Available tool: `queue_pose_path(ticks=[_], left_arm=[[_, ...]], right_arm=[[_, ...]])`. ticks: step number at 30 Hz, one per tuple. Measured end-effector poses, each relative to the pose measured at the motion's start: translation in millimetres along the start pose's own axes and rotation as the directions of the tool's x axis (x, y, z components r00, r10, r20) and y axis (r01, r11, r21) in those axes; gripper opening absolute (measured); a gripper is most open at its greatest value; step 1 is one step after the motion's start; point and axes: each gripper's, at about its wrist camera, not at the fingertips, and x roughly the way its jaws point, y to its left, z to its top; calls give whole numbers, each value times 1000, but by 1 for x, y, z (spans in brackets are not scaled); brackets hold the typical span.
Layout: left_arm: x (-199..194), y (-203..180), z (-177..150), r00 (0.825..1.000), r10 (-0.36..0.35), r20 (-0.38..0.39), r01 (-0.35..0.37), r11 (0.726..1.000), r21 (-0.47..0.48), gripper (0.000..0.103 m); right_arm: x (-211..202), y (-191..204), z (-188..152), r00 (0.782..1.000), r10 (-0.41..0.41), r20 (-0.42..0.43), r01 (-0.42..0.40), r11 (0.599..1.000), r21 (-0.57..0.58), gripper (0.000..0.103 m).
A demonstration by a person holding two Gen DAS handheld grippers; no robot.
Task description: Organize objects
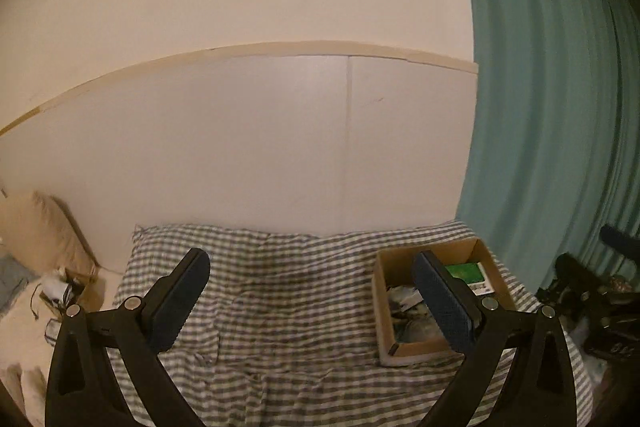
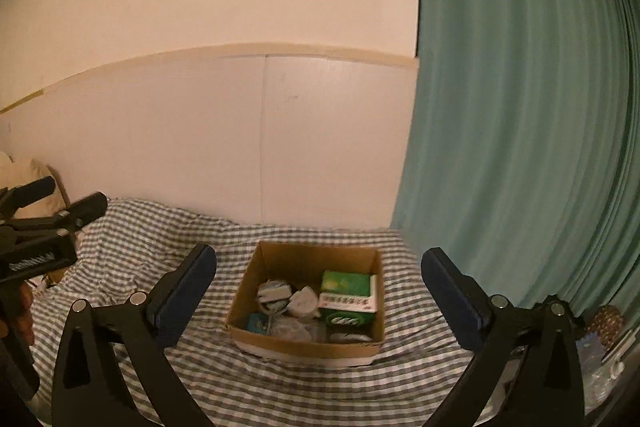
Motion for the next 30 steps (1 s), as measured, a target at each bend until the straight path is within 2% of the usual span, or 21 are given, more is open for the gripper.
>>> queue_pose_path(ticks=[3, 7, 10, 19, 30], left_arm=[[6, -1, -19, 999, 36, 9, -35, 999, -5, 103], [17, -7, -34, 999, 33, -28, -33, 999, 8, 103], [20, -9, -40, 998, 34, -46, -33, 999, 24, 103], [12, -14, -35, 998, 36, -51, -33, 998, 61, 103], [13, -12, -34, 997, 29, -67, -26, 999, 41, 103]], right_arm=[[14, 4, -20, 1000, 3, -13, -3, 1000, 0, 103], [30, 3, -37, 999, -18, -33, 18, 1000, -24, 103], [37, -5, -40, 999, -3, -53, 4, 1000, 18, 103], [33, -8, -38, 999, -15, -40, 16, 1000, 27, 103], [34, -6, -40, 999, -17, -50, 19, 1000, 24, 103]])
